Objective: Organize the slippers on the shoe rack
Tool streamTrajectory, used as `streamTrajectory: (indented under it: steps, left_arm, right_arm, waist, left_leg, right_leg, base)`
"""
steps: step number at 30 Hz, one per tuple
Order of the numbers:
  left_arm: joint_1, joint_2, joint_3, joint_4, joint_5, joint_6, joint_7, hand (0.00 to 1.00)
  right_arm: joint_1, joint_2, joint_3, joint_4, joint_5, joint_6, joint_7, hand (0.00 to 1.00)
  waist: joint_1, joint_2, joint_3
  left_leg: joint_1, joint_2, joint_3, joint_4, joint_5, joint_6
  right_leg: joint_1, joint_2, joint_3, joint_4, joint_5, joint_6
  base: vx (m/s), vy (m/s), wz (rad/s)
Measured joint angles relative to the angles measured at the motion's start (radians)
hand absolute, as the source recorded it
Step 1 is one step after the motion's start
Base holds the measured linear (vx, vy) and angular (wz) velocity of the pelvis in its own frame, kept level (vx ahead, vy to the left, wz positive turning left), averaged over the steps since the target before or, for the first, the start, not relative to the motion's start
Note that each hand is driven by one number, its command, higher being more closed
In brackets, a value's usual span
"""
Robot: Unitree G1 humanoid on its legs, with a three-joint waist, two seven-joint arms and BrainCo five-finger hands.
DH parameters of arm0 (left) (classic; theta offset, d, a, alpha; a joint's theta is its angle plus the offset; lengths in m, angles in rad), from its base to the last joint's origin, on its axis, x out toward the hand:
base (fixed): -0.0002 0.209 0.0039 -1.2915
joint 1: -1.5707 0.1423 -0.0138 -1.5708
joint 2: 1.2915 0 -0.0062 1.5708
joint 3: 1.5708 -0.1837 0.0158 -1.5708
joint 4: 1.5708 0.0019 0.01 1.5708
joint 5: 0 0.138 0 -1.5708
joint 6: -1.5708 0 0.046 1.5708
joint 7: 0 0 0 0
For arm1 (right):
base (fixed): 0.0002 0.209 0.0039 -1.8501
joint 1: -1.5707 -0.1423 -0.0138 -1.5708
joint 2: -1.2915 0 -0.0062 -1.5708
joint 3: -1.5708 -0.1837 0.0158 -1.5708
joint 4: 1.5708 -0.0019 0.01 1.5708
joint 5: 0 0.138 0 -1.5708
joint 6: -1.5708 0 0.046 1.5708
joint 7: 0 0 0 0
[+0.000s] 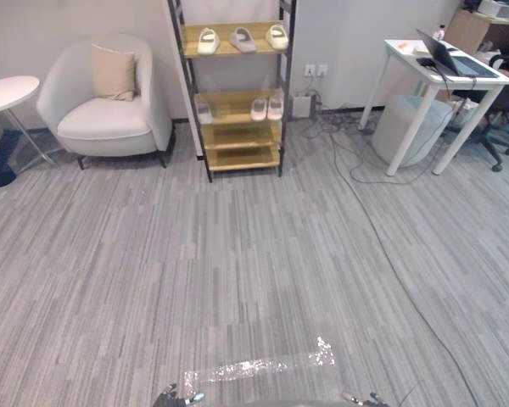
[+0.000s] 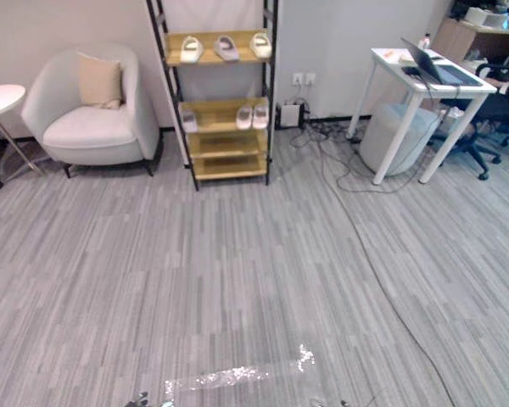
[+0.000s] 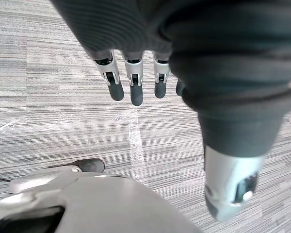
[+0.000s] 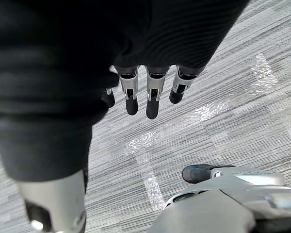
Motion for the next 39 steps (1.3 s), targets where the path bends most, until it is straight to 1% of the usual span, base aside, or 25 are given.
streamTrajectory:
  steps: [10,14,15,16,26,28,29,30,31,32,33,34,35,36,37,38,39]
  left_arm:
    - [0.0,0.003,-0.001,0.001,0.002,0.0,0.0,0.0]
    - [-0.005,0.014,-0.001,0.0,0.001,-0.001,0.0,0.0]
    - [-0.006,0.017,-0.001,0.0,0.001,-0.001,0.0,0.0]
    - [-0.006,0.019,-0.001,0.0,0.001,-0.001,0.0,0.0]
    - [-0.01,0.026,-0.001,0.0,0.001,0.0,0.0,0.0]
    - [-0.013,0.027,-0.001,0.0,0.002,0.0,0.0,0.0]
    - [-0.024,0.031,-0.001,0.0,0.001,0.0,0.0,0.0]
    - [-0.033,0.033,-0.001,-0.001,0.001,0.001,0.0,0.0]
    - [-0.042,0.034,-0.001,-0.001,0.0,0.001,0.0,0.0]
    - [-0.053,0.032,-0.001,-0.003,-0.001,0.001,0.0,0.0]
    - [-0.061,0.034,0.002,-0.007,-0.011,0.0,0.004,0.0]
    - [-0.066,0.031,0.002,-0.024,-0.026,0.0,0.004,0.0]
    - [-0.067,0.024,0.003,-0.034,-0.036,-0.001,0.005,0.0]
    - [-0.067,0.017,0.005,-0.039,-0.038,-0.001,0.006,0.0]
    - [-0.067,0.014,0.009,-0.041,-0.039,-0.001,0.006,0.0]
    - [-0.067,0.013,0.01,-0.042,-0.04,-0.001,0.009,0.0]
    - [-0.068,0.013,0.01,-0.045,-0.046,-0.003,0.014,0.0]
  right_arm:
    - [-0.007,0.003,0.002,0.0,-0.029,0.001,0.0,0.0]
    - [-0.016,0.012,0.004,0.001,-0.042,0.002,0.0,0.0]
    - [-0.022,0.016,0.004,0.001,-0.042,0.002,0.001,0.0]
    - [-0.025,0.018,0.007,0.001,-0.042,0.003,0.001,0.0]
    - [-0.037,0.022,0.015,0.001,-0.043,0.003,0.001,0.0]
    - [-0.039,0.02,0.025,0.001,-0.043,0.003,0.001,0.0]
    - [-0.044,0.02,0.034,0.002,-0.043,0.003,0.0,0.0]
    - [-0.045,0.018,0.044,0.002,-0.043,0.002,0.001,0.0]
    - [-0.047,0.017,0.044,0.001,-0.043,0.002,0.001,0.0]
    - [-0.048,0.014,0.044,0.0,-0.043,0.002,0.0,0.0]
    - [-0.049,0.014,0.044,0.001,-0.043,0.002,-0.001,0.0]
    - [-0.049,0.009,0.044,0.001,-0.042,0.003,-0.001,0.0]
    - [-0.051,0.001,0.044,0.001,-0.042,0.003,-0.002,0.0]
    - [-0.056,-0.007,0.044,0.001,-0.041,0.003,-0.002,0.0]
    - [-0.058,-0.011,0.044,0.001,-0.041,0.003,-0.003,0.0]
    - [-0.061,-0.013,0.044,0.001,-0.04,0.004,-0.003,0.0]
    - [-0.063,-0.013,0.044,0.001,-0.039,0.004,-0.003,0.0]
  waist:
    - [0.0,-0.009,0.006]
    - [0.002,-0.027,0.02]
    - [0.003,-0.028,0.025]
    - [0.003,-0.037,0.031]
    - [0.002,-0.042,0.034]
    - [0.002,-0.045,0.033]
    - [0.002,-0.049,0.036]
    - [0.002,-0.05,0.044]
    - [0.001,-0.048,0.057]
    - [0.001,-0.043,0.069]
    - [0.004,-0.048,0.082]
    - [0.012,-0.042,0.088]
    - [0.02,-0.037,0.099]
    - [0.026,-0.022,0.099]
    - [0.029,-0.015,0.104]
    - [0.029,-0.014,0.105]
    - [0.032,-0.015,0.106]
  left_leg:
    - [0.008,0.0,-0.01,-0.034,0.02,0.001]
    - [0.019,0.0,-0.018,-0.048,0.032,0.001]
    - [0.019,0.0,-0.019,-0.048,0.032,0.001]
    - [0.021,0.0,-0.019,-0.049,0.032,0.001]
    - [0.016,-0.003,-0.022,-0.055,0.034,0.005]
    - [-0.006,-0.002,-0.024,-0.04,0.031,0.001]
    - [-0.036,-0.003,-0.027,-0.005,0.016,-0.002]
    - [-0.078,-0.001,-0.034,0.061,-0.012,-0.006]
    - [-0.107,0.003,-0.035,0.12,-0.038,-0.012]
    - [-0.158,0.016,-0.016,0.239,-0.074,-0.032]
    - [-0.216,0.02,0.017,0.366,-0.075,-0.036]
    - [-0.278,0.037,0.059,0.503,-0.071,-0.043]
    - [-0.334,0.064,0.103,0.631,-0.07,-0.044]
    - [-0.372,0.099,0.141,0.73,-0.104,-0.007]
    - [-0.391,0.117,0.157,0.77,-0.129,0.003]
    - [-0.414,0.122,0.162,0.758,-0.144,-0.006]
    - [-0.427,0.118,0.165,0.707,-0.146,-0.01]
  right_leg:
    - [0.001,0.001,-0.01,-0.005,0.0,0.0]
    - [0.005,0.002,-0.02,-0.006,0.0,0.0]
    - [0.015,0.002,-0.02,-0.006,0.0,0.0]
    - [0.016,0.002,-0.021,-0.007,0.0,0.0]
    - [0.011,0.0,-0.024,-0.007,-0.003,0.001]
    - [-0.003,0.0,-0.027,-0.001,-0.006,0.001]
    - [-0.013,-0.002,-0.032,0.0,-0.011,0.002]
    - [-0.025,-0.004,-0.042,0.007,-0.018,0.003]
    - [-0.03,-0.005,-0.049,0.023,-0.03,-0.004]
    - [-0.04,-0.006,-0.052,0.047,-0.055,-0.018]
    - [-0.047,-0.017,-0.053,0.068,-0.072,-0.025]
    - [-0.052,-0.024,-0.05,0.095,-0.089,-0.026]
    - [-0.049,-0.029,-0.04,0.12,-0.109,-0.032]
    - [-0.044,-0.031,-0.025,0.138,-0.125,-0.032]
    - [-0.031,-0.035,-0.016,0.138,-0.131,-0.033]
    - [-0.025,-0.053,0.0,0.139,-0.139,-0.03]
    - [-0.019,-0.072,0.014,0.138,-0.144,-0.021]
  base:
    - [-0.03,-0.01,0.03]
    - [-0.01,-0.008,0.07]
    - [-0.05,-0.013,0.01]
    - [-0.04,-0.008,0.01]
    - [0.0,0.0,0.0]
    - [-0.01,-0.01,0.07]
    - [0.0,-0.018,0.16]
    - [0.01,-0.019,0.2]
    - [0.0,-0.018,0.27]
    - [-0.01,0.0,0.27]
    - [-0.06,0.002,0.18]
    - [-0.05,0.014,-0.01]
    - [-0.02,0.034,-0.2]
    - [0.06,0.052,-0.26]
    - [0.11,0.083,-0.33]
    - [0.16,0.115,-0.37]
    - [0.24,0.174,-0.41]
